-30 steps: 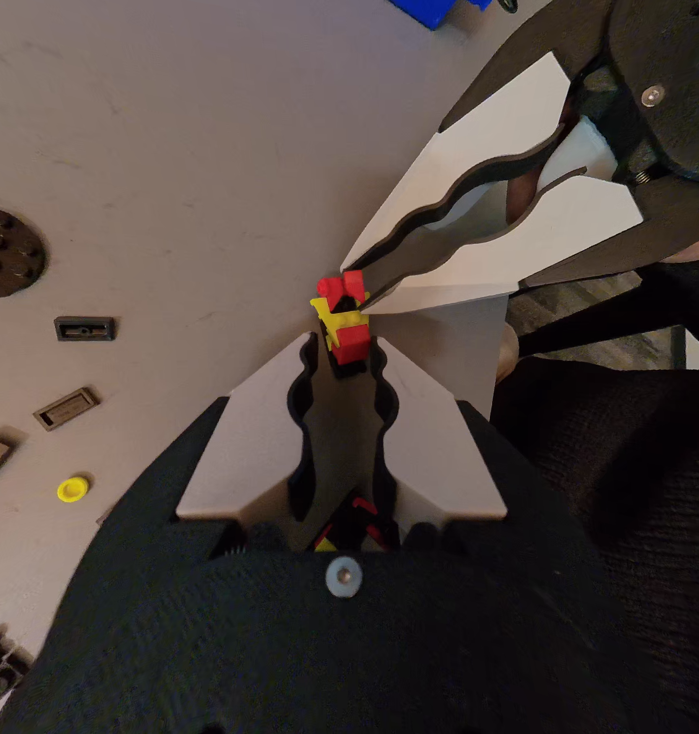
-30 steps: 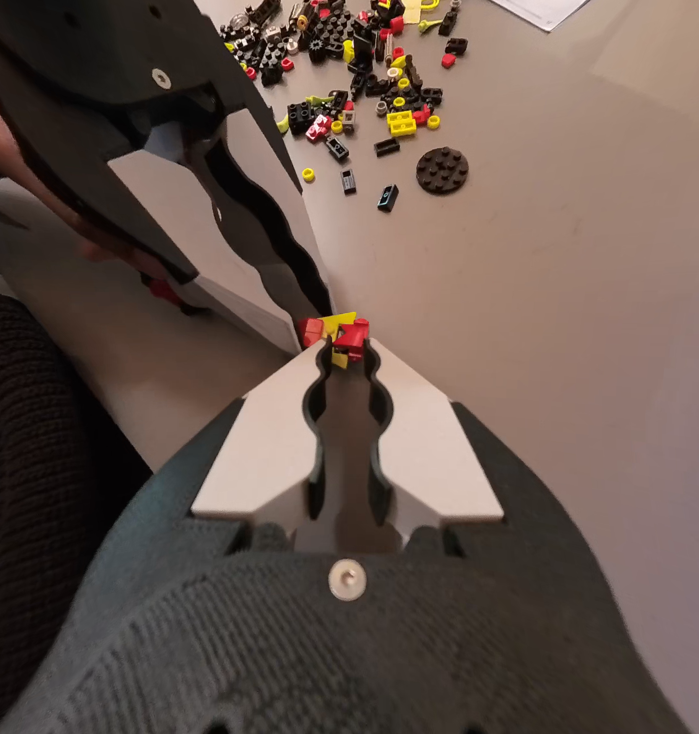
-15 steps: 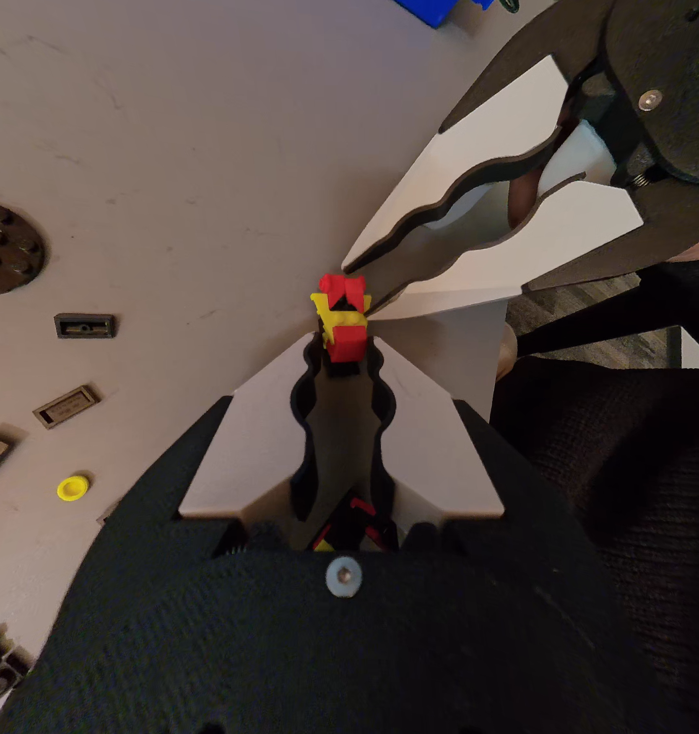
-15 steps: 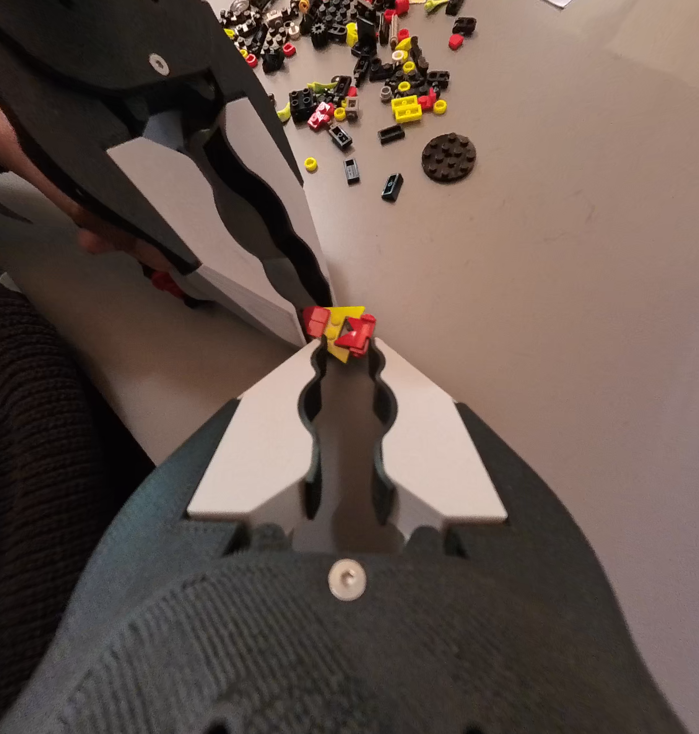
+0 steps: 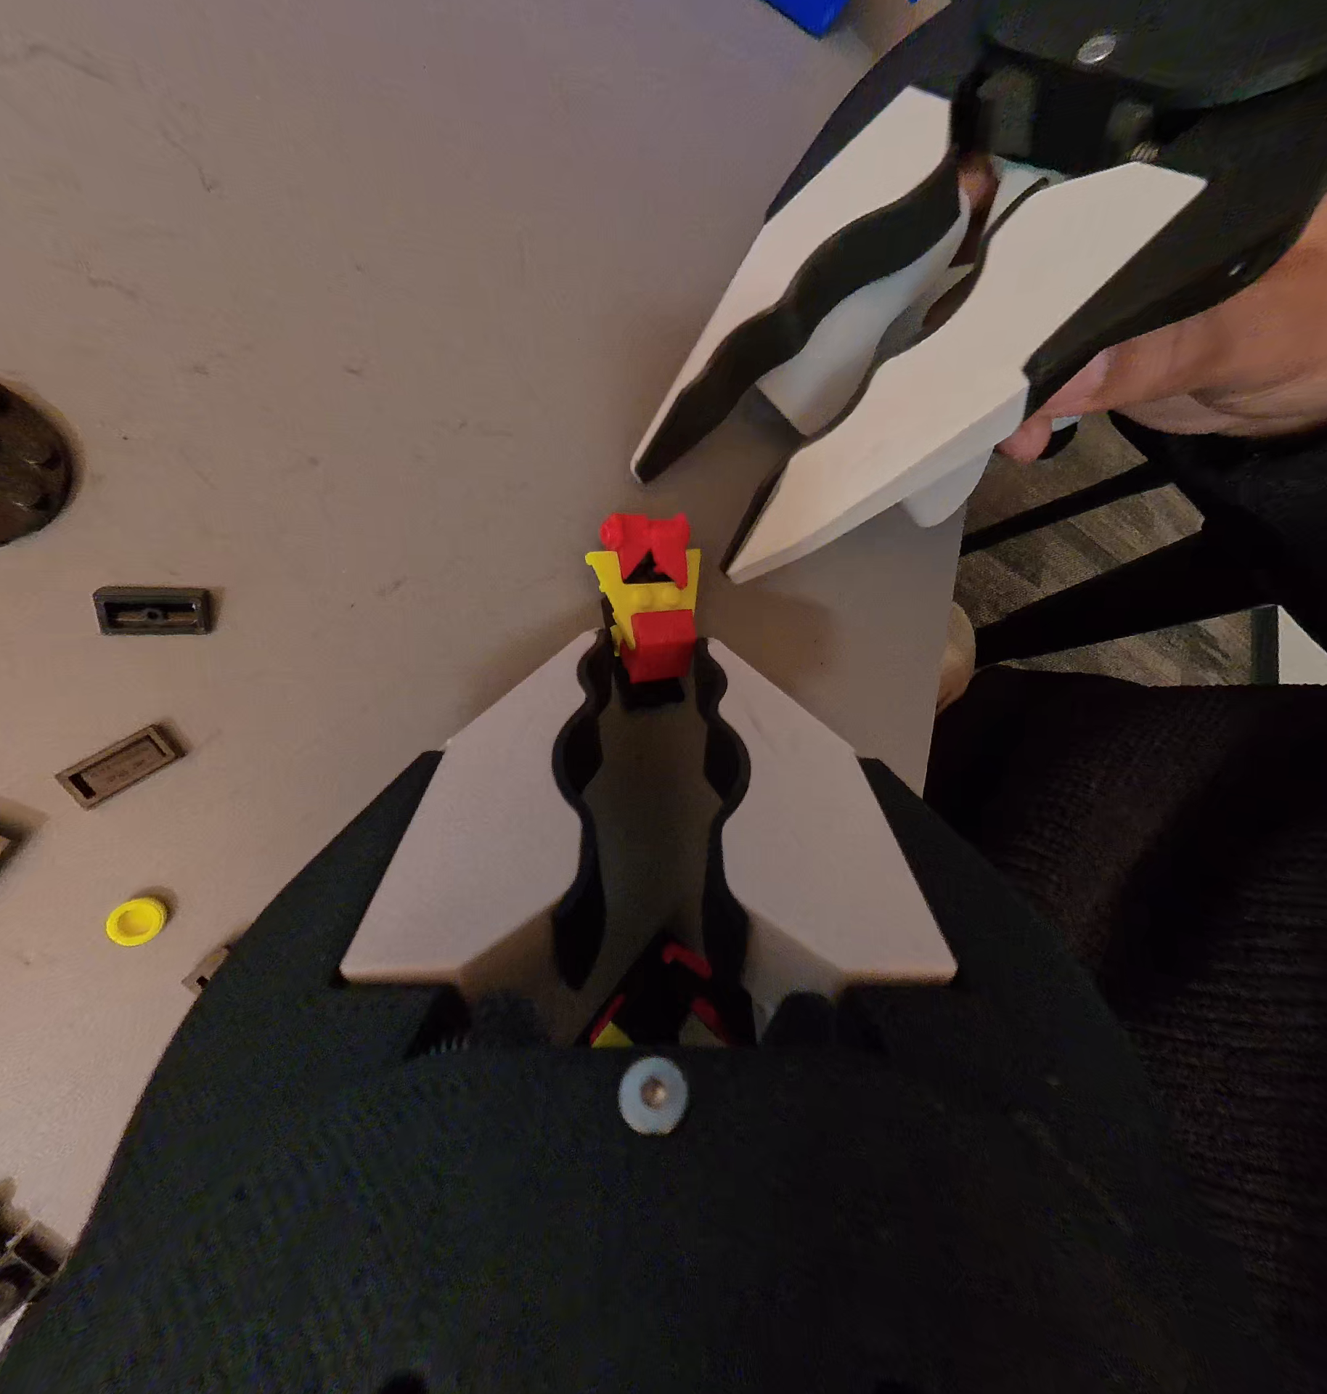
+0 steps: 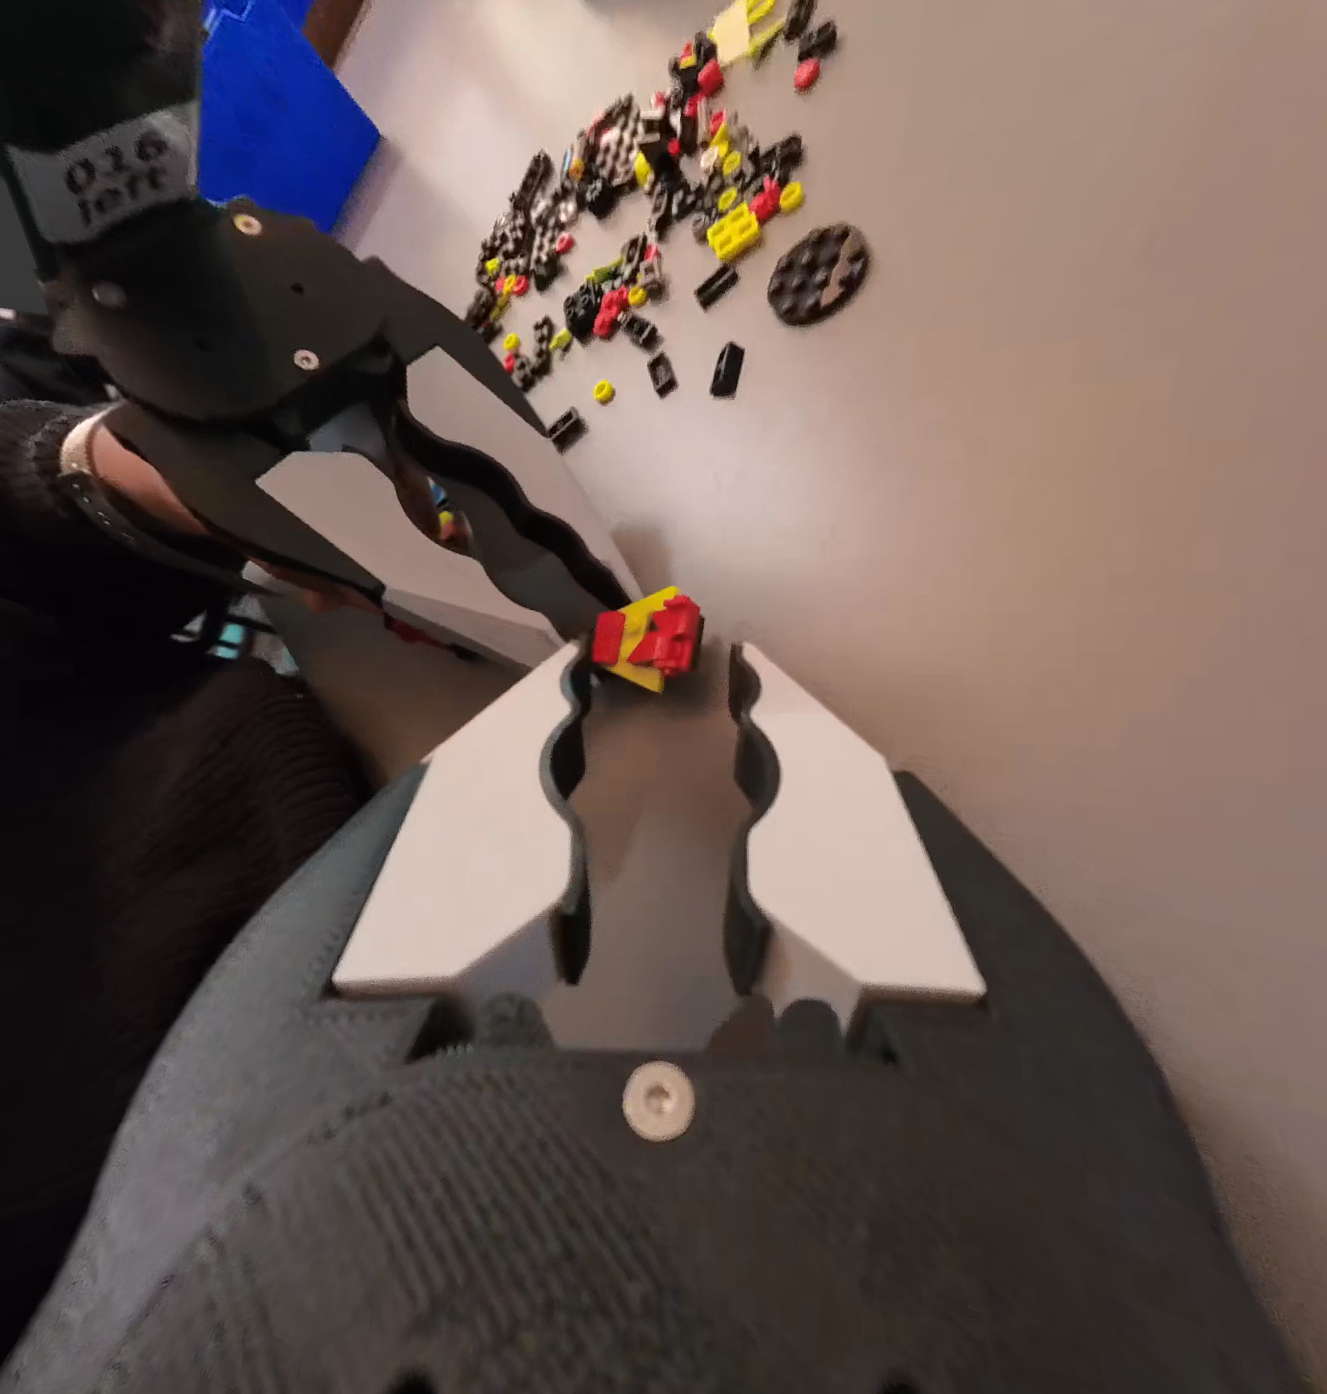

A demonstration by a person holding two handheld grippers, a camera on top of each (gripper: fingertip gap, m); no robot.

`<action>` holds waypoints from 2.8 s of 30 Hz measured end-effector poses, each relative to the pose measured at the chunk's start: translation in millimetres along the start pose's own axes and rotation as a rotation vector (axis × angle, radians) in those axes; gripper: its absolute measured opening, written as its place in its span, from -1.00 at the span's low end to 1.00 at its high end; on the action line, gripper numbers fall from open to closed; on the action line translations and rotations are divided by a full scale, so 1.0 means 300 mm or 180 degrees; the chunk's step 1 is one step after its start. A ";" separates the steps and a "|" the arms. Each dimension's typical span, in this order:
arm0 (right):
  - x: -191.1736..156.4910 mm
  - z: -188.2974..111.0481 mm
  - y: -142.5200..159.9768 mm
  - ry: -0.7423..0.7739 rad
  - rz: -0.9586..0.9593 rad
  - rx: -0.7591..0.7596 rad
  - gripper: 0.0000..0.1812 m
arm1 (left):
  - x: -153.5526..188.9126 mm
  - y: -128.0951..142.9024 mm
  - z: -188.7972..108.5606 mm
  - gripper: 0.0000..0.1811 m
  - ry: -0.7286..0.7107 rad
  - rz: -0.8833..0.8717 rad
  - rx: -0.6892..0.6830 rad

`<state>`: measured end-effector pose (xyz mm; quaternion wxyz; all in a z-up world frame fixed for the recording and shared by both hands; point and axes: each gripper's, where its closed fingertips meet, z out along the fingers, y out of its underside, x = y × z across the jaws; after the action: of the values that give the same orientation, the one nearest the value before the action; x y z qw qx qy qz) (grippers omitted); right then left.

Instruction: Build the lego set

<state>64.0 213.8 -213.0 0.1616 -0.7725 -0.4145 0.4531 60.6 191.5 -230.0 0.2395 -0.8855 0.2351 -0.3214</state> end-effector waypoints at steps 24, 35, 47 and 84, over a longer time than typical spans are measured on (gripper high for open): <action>0.008 0.025 0.011 -0.0222 0.0298 -0.0088 -0.85 | 0.001 0.005 -0.001 -0.79 -0.0001 0.0067 -0.0041; 0.008 -0.003 -0.015 -0.0420 0.0500 0.0073 -0.75 | 0.002 0.006 -0.001 -0.79 0.0017 0.0078 -0.0029; -0.008 -0.008 0.006 -0.0864 0.0993 -0.0018 -0.74 | 0.007 0.019 -0.009 -0.80 0.0120 0.0365 -0.0041; -0.003 -0.029 0.014 -0.0938 0.1108 -0.0048 -0.76 | -0.018 0.009 -0.002 -0.81 -0.0652 0.1389 -0.0158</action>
<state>73.1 211.6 -210.3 0.0129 -0.7590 -0.2975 0.5790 55.7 192.3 -233.6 0.3041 -0.8473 0.4031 -0.1646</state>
